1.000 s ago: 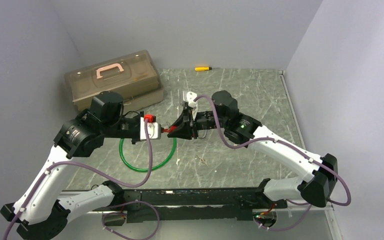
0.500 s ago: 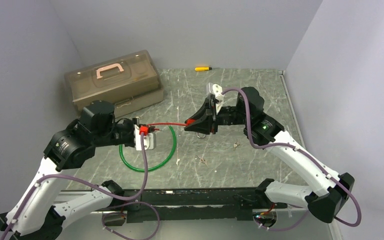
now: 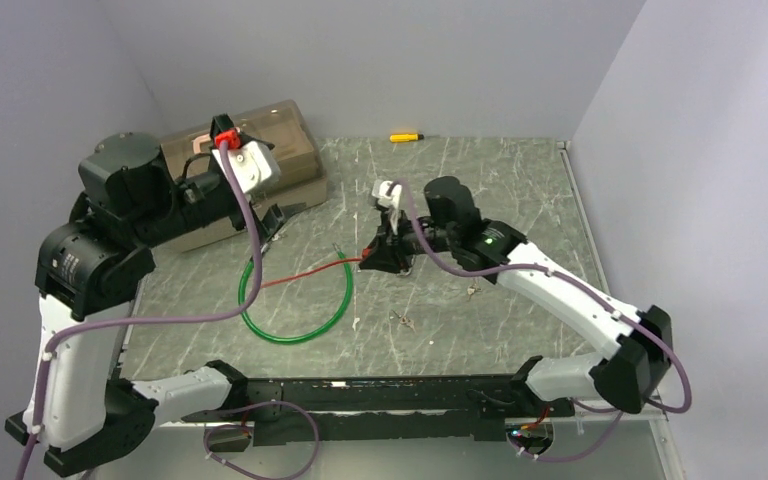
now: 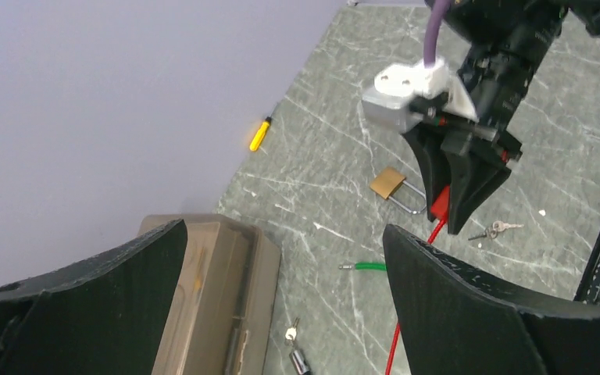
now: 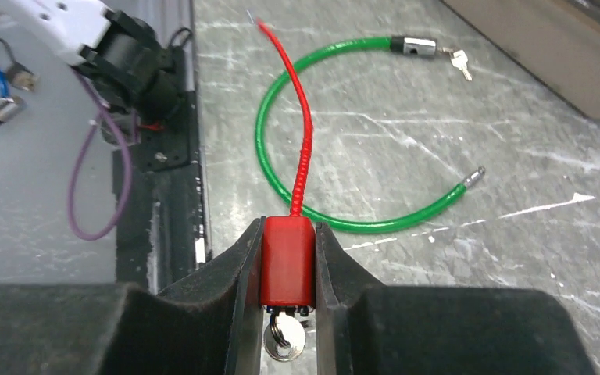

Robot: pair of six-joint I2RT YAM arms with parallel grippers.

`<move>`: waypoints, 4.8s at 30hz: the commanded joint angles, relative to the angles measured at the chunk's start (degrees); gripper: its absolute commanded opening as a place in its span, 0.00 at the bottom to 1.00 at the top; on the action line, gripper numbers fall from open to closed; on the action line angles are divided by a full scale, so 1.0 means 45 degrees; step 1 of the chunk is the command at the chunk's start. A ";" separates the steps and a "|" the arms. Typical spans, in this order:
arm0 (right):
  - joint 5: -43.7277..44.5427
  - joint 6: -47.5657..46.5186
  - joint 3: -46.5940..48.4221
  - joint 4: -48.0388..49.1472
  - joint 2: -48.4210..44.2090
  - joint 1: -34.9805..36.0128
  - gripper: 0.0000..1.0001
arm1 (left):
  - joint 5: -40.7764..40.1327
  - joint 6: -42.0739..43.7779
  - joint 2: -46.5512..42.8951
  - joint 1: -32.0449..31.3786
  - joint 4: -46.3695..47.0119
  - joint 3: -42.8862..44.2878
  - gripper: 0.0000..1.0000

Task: Unlock with the key
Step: Unlock the lock, then place the lock at the center of the board, then pick up the key from the center of the board.

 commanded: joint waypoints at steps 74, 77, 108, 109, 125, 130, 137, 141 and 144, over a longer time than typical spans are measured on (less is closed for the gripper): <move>1.1212 0.6131 -0.5279 0.0770 0.2861 0.2938 0.57 | -0.1965 -0.0648 -0.0467 0.2964 0.0351 -1.0259 0.99; 1.0989 0.6067 -0.5347 0.0929 0.3076 0.2953 0.46 | -0.1976 -0.0686 -0.0550 0.2964 0.0429 -1.0400 0.99; 0.9959 0.4601 -0.3178 -0.0299 0.0446 0.2835 0.00 | 0.2056 -0.1486 0.0444 0.2615 0.1570 -1.0720 0.99; 0.9848 0.4578 -0.3153 -0.0260 0.0286 0.2822 0.00 | 0.2117 -0.1492 0.0428 0.2544 0.1599 -1.0742 0.99; 0.5620 0.4208 -0.1786 0.0865 -0.2117 0.2621 0.00 | 0.4120 0.1205 -0.1573 0.0822 0.0487 -0.9915 0.99; 0.4565 0.4667 -0.0813 0.1685 -0.2306 0.2631 0.00 | 0.5584 0.0489 -0.3569 0.0778 0.3194 -1.1226 0.99; 0.4237 0.5236 -0.0529 0.2786 -0.2536 0.2641 0.00 | 0.6081 -0.2181 -0.4254 -0.0388 0.7149 -1.2372 0.99; 0.3913 0.5442 -0.0368 0.3181 -0.2514 0.2669 0.00 | 0.5851 -0.2696 -0.4305 -0.0659 0.8024 -1.2613 0.98; 0.3845 0.5545 -0.0297 0.3425 -0.2372 0.2684 0.00 | 0.5775 -0.3097 -0.4071 -0.0669 0.8471 -1.2635 0.91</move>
